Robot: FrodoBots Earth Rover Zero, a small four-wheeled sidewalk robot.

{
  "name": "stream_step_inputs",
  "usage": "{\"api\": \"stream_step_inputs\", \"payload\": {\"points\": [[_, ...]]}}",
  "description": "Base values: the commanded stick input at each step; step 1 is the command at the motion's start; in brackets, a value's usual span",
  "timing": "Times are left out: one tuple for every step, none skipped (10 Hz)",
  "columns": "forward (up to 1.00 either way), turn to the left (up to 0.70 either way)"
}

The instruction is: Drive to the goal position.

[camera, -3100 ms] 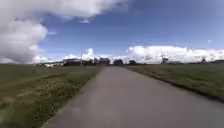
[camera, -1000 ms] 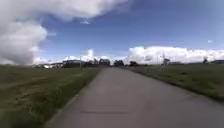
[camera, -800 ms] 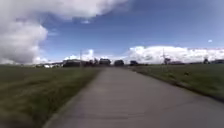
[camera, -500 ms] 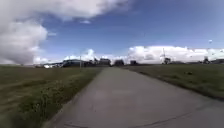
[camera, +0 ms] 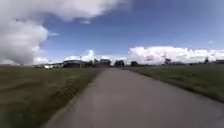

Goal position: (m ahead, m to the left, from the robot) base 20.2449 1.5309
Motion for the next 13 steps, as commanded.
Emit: {"api": "stream_step_inputs", "payload": {"points": [[0.7,0.0],[0.7,0.0],[0.7,0.0],[0.7,0.0],[0.7,0.0],[0.7,0.0],[0.7,0.0],[0.7,0.0],[0.7,0.0],[0.7,0.0],[0.7,0.0],[0.7,0.0],[0.7,0.0]]}}
